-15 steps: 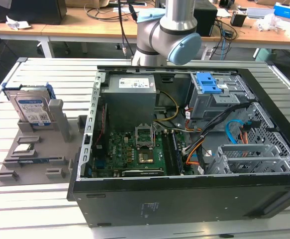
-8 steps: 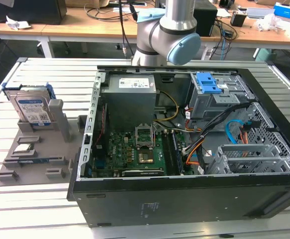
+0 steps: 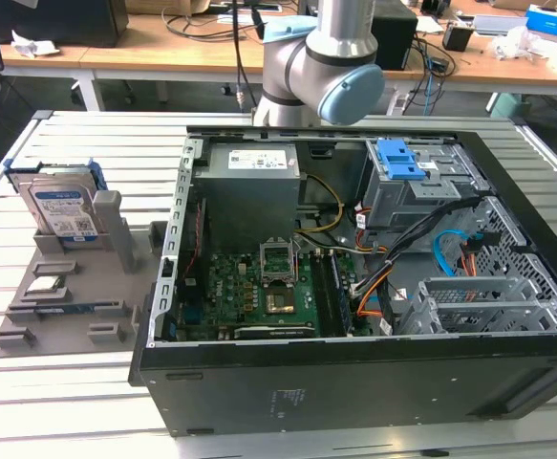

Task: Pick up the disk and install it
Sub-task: 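Pick up the disk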

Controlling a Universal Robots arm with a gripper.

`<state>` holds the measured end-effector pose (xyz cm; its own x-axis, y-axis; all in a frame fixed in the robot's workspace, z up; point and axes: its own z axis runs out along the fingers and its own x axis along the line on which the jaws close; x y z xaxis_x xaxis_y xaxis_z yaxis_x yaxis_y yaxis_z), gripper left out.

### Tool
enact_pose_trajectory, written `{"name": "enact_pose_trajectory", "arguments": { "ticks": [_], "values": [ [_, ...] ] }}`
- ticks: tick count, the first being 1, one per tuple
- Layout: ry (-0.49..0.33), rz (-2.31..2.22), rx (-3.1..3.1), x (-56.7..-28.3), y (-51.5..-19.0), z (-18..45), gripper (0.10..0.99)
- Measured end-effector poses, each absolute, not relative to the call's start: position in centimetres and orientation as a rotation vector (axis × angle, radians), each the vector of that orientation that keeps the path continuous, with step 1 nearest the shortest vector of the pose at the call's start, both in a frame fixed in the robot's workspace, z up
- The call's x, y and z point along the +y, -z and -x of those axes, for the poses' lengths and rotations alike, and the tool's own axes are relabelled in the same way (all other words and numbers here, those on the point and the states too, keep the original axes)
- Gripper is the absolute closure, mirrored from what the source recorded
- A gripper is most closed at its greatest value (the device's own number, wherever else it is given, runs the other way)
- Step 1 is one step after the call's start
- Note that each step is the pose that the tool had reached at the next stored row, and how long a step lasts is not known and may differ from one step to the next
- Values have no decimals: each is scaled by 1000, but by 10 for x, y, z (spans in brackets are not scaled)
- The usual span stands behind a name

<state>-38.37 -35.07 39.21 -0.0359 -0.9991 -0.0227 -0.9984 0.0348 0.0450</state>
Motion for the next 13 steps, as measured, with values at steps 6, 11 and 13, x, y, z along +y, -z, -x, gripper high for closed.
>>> {"name": "enact_pose_trajectory", "arguments": {
  "ticks": [6, 11, 13],
  "values": [
    [75, -2171, -2249, -345, -392, 380, 545],
    [75, -2171, -2249, -343, -387, 375, 545],
    [75, -2171, -2249, -343, -386, 373, 545]
  ]
}}
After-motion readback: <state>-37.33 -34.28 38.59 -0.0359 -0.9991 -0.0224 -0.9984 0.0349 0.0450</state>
